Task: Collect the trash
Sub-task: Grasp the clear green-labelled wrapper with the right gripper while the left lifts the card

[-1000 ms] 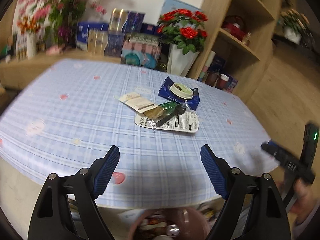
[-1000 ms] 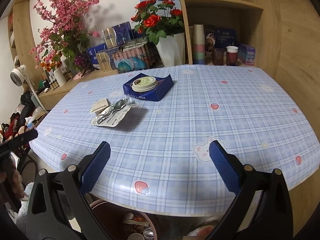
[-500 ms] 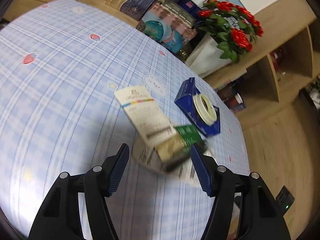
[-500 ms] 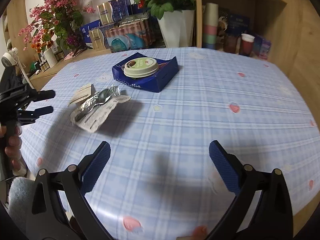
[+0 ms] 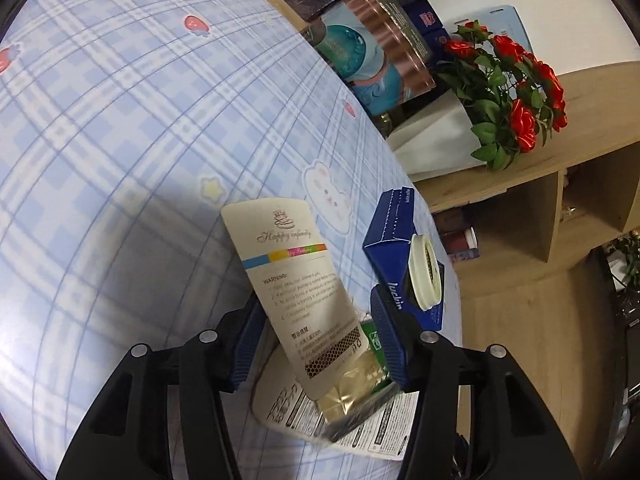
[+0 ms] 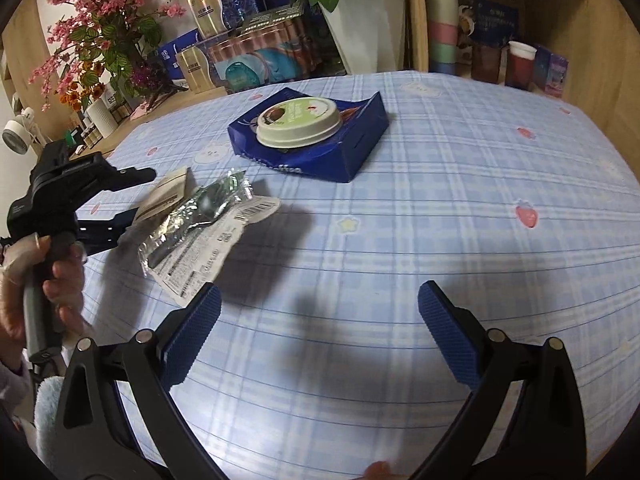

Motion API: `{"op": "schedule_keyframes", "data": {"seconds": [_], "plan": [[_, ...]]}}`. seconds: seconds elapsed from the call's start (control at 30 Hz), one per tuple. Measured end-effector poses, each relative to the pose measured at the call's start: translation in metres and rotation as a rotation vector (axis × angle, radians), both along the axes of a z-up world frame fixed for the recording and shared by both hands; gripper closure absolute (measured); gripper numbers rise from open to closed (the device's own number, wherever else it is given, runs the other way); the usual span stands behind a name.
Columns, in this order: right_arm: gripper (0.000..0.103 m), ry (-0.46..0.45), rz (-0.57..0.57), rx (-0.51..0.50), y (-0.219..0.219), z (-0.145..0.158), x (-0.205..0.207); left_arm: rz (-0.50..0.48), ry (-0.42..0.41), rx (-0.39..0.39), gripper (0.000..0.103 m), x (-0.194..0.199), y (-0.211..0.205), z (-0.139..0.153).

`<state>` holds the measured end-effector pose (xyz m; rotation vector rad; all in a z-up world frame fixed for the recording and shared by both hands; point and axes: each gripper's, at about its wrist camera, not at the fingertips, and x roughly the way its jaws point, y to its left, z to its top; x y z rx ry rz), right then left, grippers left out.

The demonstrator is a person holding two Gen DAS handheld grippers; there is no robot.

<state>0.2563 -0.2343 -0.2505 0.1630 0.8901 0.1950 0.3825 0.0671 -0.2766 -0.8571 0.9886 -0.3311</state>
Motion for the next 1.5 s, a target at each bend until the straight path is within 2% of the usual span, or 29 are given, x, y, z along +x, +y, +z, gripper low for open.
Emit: {"op": "schedule_keyframes", "data": {"seconds": [0.07,0.27,0.4,0.47,0.5,0.53,0.57,0.6,0.67,0.7,0.73,0.8,0.87,1.17,1.33,1.5], "plan": [[0.006,0.0,0.007,0.017,0.006,0.0,0.002,-0.011,0.007,0.026,0.085,0.001,-0.004,-0.002],[0.006,-0.003,0.053,0.049,0.024,-0.002,0.011,-0.035,-0.088,0.131,0.089,-0.021,-0.005,0.013],[0.007,0.043,0.06,0.128,0.031,-0.01,0.024,-0.042,-0.184,0.226,0.09,-0.048,-0.002,0.036],[0.022,0.077,0.051,0.17,0.033,-0.014,0.031,-0.047,-0.237,0.302,0.091,-0.064,-0.002,0.047],[0.023,0.089,0.045,0.196,0.033,-0.016,0.034,-0.047,-0.276,0.367,0.091,-0.076,-0.003,0.056],[0.024,0.095,0.036,0.224,0.033,-0.017,0.036,-0.045,-0.294,0.397,0.091,-0.083,-0.003,0.059],[0.03,0.099,0.031,0.252,0.032,-0.018,0.038,-0.042,-0.313,0.419,0.091,-0.09,-0.002,0.063],[0.036,0.105,0.029,0.268,0.033,-0.018,0.038,-0.036,-0.331,0.428,0.091,-0.099,-0.001,0.066],[0.065,0.133,0.024,0.335,0.033,-0.021,0.04,-0.029,-0.345,0.425,0.091,-0.11,0.002,0.07],[0.067,0.133,0.011,0.348,0.032,-0.018,0.039,-0.026,-0.35,0.421,0.091,-0.116,0.004,0.071],[0.078,0.124,0.007,0.359,0.031,-0.015,0.037,-0.027,-0.354,0.416,0.091,-0.12,0.004,0.073],[0.086,0.084,0.009,0.37,0.029,0.0,0.031,-0.029,-0.363,0.408,0.091,-0.129,0.005,0.076],[0.091,0.031,0.014,0.345,0.027,0.018,0.025,-0.033,-0.37,0.397,0.091,-0.136,0.004,0.08],[0.097,-0.183,-0.008,0.094,0.02,0.091,-0.006,-0.023,-0.406,0.382,0.091,-0.166,0.002,0.099],[0.097,-0.228,-0.021,0.01,0.01,0.107,-0.014,-0.017,-0.424,0.383,0.091,-0.18,0.002,0.112],[0.097,-0.307,-0.005,-0.156,0.01,0.125,-0.031,-0.011,-0.445,0.391,0.091,-0.195,0.004,0.123]]}}
